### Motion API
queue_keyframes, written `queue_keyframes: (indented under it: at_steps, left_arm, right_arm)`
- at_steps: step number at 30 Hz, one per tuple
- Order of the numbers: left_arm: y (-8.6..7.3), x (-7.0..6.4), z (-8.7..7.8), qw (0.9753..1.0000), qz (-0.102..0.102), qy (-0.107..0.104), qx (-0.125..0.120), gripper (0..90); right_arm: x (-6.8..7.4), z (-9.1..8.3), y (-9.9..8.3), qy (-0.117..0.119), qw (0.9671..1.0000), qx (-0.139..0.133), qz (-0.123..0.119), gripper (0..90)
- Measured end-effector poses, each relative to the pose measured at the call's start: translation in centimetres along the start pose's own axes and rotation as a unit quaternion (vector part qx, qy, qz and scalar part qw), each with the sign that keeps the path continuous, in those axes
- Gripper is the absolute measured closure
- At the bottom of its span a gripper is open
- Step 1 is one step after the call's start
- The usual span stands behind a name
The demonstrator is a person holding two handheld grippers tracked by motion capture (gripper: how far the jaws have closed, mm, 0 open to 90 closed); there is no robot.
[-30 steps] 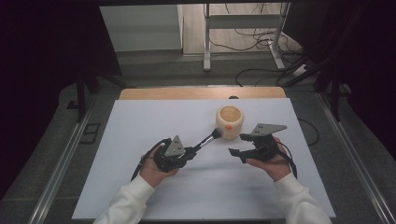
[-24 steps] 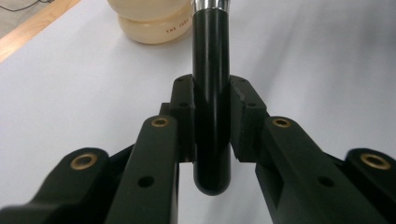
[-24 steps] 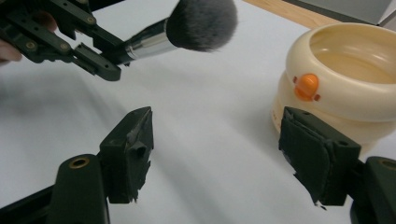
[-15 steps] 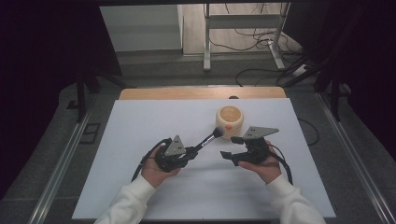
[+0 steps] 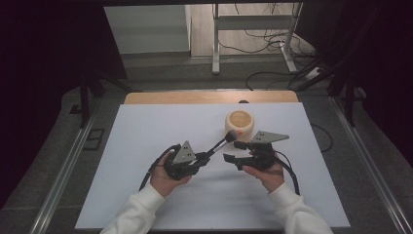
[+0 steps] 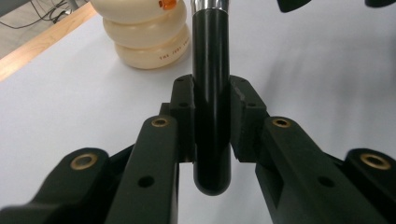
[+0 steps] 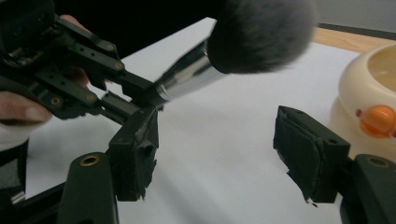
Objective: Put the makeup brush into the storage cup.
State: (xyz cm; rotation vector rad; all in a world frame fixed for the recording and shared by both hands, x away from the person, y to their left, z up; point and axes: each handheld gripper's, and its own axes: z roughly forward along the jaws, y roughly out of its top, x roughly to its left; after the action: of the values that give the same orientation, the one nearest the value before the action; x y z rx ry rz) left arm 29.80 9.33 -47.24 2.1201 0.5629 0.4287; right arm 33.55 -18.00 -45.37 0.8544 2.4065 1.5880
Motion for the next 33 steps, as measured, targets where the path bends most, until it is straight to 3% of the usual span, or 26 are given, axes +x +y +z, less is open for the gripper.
queue_keyframes:
  at_steps: [7,13,14,17,18,26,28,32,33]
  left_arm:
    - [0.2,-0.4,0.4,1.0,0.004,-0.002,-0.004,74.5]
    - [0.3,-1.0,0.9,0.9999,0.009,-0.007,-0.007,74.5]
    - [0.4,-1.1,1.0,0.9998,0.006,-0.011,-0.013,74.5]
    - [0.4,-1.1,1.2,0.9998,0.004,-0.018,-0.01,74.4]
    - [0.3,-1.1,1.4,0.9998,0.006,-0.019,-0.005,74.3]
    - [0.2,-1.2,2.1,0.9997,0.007,-0.023,0.0,73.5]
    - [0.1,-1.2,2.2,0.9997,0.003,-0.025,0.0,69.2]
    - [0.0,-1.0,2.3,0.9995,-0.017,-0.024,0.007,43.5]
    - [0.0,-1.0,2.3,0.9995,-0.024,-0.021,0.008,43.5]
  right_arm:
    - [0.3,0.7,0.2,0.012,0.9995,-0.026,0.015,35.9]
    - [0.2,0.8,0.3,0.027,0.998,-0.048,0.031,45.8]
    - [0.2,0.9,0.2,0.037,0.9973,-0.053,0.035,52.8]
    - [0.1,0.9,0.2,0.047,0.9964,-0.059,0.039,56.3]
    - [0.0,0.8,0.2,0.064,0.9948,-0.064,0.046,61.3]
    - [-0.1,0.8,0.3,0.103,0.9901,-0.075,0.059,69.5]
    - [0.1,0.8,0.3,0.101,0.9907,-0.073,0.053,70.1]
    - [0.2,0.7,0.4,0.092,0.9923,-0.07,0.044,70.3]
    - [0.2,0.7,0.4,0.092,0.9923,-0.07,0.044,70.3]
